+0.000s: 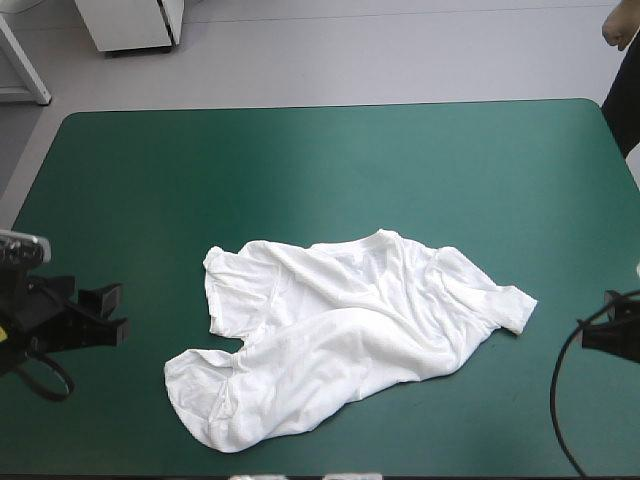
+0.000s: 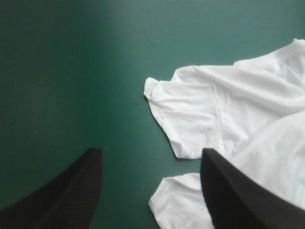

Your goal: Fold the cloth

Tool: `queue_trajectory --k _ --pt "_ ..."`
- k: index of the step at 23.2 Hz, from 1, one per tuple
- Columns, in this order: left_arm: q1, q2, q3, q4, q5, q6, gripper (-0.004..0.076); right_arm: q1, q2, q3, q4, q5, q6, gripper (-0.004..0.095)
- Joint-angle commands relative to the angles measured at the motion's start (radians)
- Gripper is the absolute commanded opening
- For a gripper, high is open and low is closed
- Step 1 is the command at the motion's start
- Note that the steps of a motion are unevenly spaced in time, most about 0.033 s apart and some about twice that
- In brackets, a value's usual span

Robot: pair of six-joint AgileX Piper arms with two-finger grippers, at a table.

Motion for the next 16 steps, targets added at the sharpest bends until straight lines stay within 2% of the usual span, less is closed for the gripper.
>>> queue_trajectory --k 1,8,14,16 --pt "0.001 0.106 -0.104 -0.015 0.039 -0.014 0.0530 0.002 0.126 -0.103 -0.094 0.001 0.033 0.0621" --pt "0.001 0.255 -0.055 -0.024 0.041 -0.059 0.0526 0.002 0.255 -0.121 -0.047 0.001 0.069 0.0601" --pt "0.001 0.303 0.206 -0.023 0.032 -0.059 0.0526 0.002 0.281 -0.121 -0.042 -0.009 0.069 0.0577" --pt "0.001 0.303 0.313 -0.036 -0.036 -0.059 0.0525 0.002 0.283 -0.121 -0.044 -0.013 0.069 0.0577"
